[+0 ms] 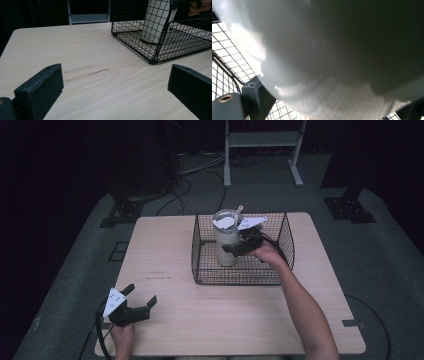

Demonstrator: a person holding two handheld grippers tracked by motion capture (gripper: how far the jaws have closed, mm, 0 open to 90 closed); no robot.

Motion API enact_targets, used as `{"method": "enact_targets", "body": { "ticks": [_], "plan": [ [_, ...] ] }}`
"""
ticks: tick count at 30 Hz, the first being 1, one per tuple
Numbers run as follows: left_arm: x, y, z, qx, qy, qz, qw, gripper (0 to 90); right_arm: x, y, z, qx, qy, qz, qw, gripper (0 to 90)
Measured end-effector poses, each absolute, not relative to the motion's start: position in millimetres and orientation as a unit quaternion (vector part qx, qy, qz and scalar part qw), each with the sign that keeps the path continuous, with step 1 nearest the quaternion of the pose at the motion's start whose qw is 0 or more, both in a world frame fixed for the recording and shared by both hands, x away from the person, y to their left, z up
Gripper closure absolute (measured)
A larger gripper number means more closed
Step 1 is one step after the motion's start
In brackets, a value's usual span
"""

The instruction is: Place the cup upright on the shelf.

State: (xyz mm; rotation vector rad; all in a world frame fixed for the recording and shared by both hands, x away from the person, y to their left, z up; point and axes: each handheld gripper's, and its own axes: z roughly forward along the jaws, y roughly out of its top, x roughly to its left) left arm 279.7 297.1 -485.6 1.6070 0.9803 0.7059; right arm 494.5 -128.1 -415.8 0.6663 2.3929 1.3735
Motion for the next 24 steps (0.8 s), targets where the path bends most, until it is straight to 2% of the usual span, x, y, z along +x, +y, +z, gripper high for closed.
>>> {"method": "enact_targets", "body": {
  "ticks": [24],
  "plan": [
    [279.0,296.4,-485.6,0.676,0.409,0.298,0.536,0.0,481.0,-142.8,-401.3,0.236,0.835,0.47,0.163,8.9]
  ]
}}
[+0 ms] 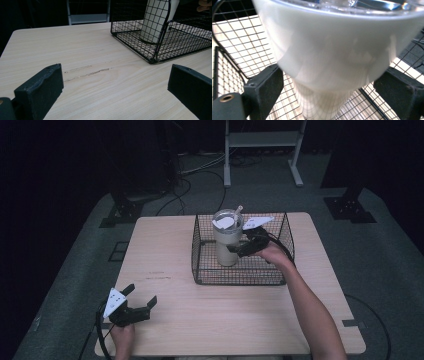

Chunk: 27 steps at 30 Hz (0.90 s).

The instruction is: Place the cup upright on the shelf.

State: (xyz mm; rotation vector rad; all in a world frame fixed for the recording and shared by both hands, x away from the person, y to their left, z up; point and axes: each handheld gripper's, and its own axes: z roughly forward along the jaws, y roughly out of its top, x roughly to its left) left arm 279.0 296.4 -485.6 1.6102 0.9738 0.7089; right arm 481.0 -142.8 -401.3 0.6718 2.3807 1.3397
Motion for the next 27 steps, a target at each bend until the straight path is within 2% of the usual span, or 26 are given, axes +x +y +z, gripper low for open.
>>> {"method": "enact_targets", "body": {
  "ticks": [10,27],
  "plan": [
    [279.0,295.6,-485.6,0.678,0.409,0.299,0.533,0.0,470.8,-159.8,-393.6,0.268,0.829,0.468,0.145,8.9],
    [279.1,295.6,-485.6,0.679,0.409,0.299,0.532,0.0,456.1,-174.3,-377.8,0.275,0.833,0.456,0.151,8.9]
  ]
}}
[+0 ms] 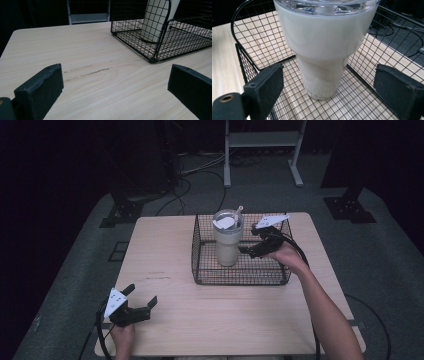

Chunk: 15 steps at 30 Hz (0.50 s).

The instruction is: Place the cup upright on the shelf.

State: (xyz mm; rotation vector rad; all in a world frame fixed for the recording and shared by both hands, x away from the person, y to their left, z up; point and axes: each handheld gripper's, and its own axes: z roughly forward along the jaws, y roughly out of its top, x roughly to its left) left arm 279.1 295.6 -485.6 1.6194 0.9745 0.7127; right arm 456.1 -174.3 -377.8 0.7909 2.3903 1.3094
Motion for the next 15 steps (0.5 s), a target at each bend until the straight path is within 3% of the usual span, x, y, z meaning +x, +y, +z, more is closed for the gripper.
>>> {"method": "enact_targets", "body": {
  "ticks": [15],
  "plan": [
    [279.3,295.3,-485.7,0.679,0.409,0.299,0.531,0.0,440.9,-186.4,-362.2,0.267,0.833,0.456,0.163,8.9]
  ]
}}
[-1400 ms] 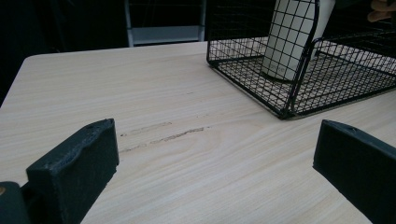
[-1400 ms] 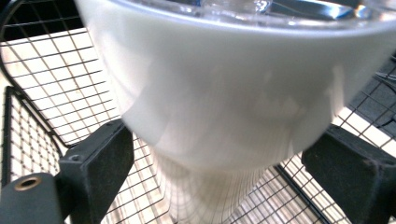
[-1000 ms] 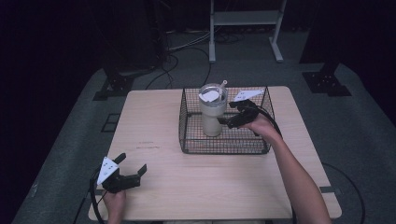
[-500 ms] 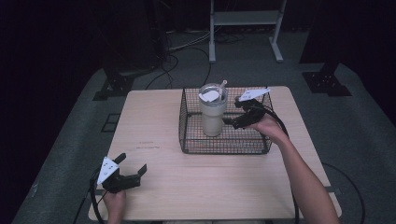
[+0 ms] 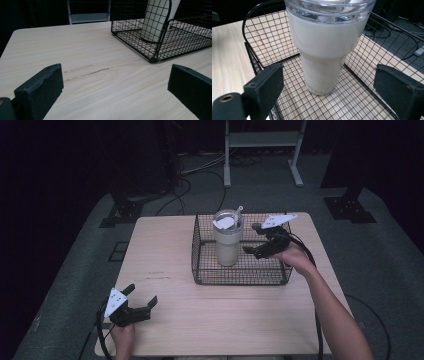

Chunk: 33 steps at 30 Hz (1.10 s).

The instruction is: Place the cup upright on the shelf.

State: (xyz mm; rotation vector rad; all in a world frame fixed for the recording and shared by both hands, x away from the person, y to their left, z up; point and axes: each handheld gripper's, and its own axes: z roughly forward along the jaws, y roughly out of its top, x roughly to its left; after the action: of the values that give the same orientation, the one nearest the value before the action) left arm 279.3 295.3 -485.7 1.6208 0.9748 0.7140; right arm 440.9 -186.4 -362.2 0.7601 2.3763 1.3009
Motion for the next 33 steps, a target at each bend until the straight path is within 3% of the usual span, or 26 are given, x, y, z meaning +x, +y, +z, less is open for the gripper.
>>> {"method": "enact_targets", "body": {
  "ticks": [33],
  "plan": [
    [279.7,294.5,-485.7,0.681,0.408,0.302,0.528,0.0,408.0,-210.9,-353.5,0.251,0.837,0.454,0.176,8.9]
  ]
}}
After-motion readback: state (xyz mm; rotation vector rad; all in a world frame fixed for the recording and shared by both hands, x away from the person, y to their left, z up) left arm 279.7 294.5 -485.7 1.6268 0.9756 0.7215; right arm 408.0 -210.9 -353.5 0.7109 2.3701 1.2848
